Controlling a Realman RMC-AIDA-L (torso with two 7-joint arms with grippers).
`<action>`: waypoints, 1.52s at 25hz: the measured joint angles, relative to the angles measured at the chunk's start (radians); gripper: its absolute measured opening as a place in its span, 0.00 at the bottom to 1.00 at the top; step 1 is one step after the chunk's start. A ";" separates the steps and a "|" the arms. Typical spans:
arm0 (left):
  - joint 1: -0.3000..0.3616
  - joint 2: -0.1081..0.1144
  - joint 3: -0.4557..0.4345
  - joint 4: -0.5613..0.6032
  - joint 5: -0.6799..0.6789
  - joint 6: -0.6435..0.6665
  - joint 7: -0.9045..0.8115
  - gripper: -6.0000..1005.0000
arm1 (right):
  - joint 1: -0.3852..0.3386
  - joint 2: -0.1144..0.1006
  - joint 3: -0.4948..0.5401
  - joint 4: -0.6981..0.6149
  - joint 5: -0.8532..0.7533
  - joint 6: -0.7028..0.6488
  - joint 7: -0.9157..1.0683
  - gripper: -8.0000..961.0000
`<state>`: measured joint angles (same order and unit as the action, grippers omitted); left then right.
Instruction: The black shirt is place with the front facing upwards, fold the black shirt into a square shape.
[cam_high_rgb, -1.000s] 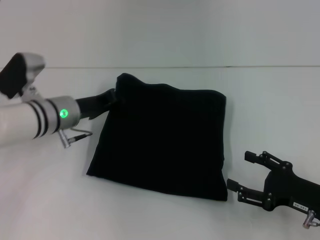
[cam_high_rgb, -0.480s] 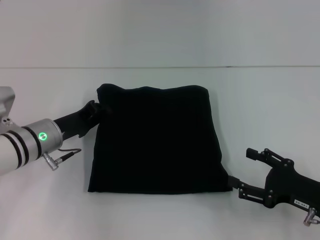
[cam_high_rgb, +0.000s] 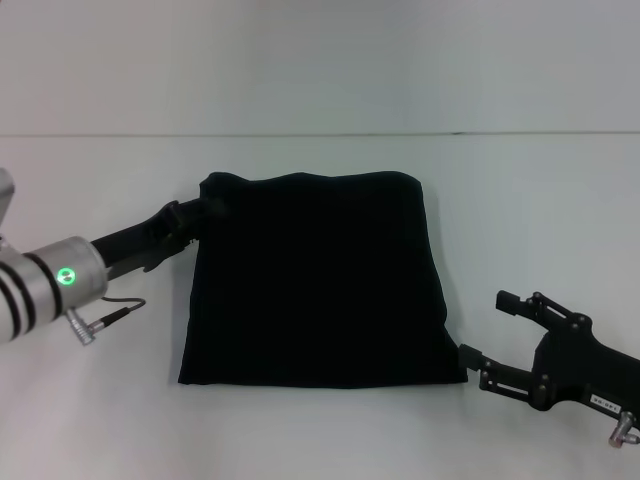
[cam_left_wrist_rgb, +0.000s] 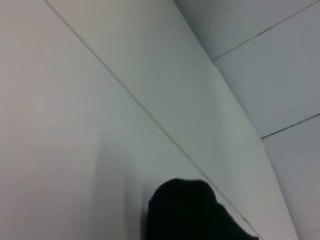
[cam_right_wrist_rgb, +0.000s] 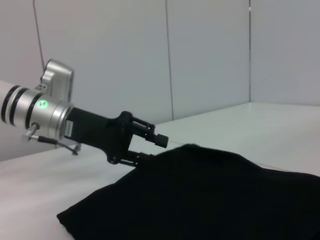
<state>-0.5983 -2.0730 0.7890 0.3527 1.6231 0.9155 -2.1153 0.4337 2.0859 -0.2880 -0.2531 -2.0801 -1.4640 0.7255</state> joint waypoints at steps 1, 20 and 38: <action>0.008 0.003 -0.004 0.008 -0.001 0.008 0.006 0.40 | -0.001 0.000 0.006 0.000 0.000 -0.003 0.000 0.97; 0.165 -0.004 -0.151 0.244 0.296 0.777 0.821 0.92 | -0.012 0.008 0.079 0.038 -0.007 -0.061 -0.130 0.97; 0.294 -0.039 -0.219 0.205 0.320 0.669 0.994 0.92 | -0.023 0.007 0.053 0.095 -0.009 0.072 -0.140 0.97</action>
<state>-0.3046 -2.1123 0.5699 0.5579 1.9428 1.5845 -1.1210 0.4106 2.0924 -0.2350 -0.1585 -2.0892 -1.3919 0.5860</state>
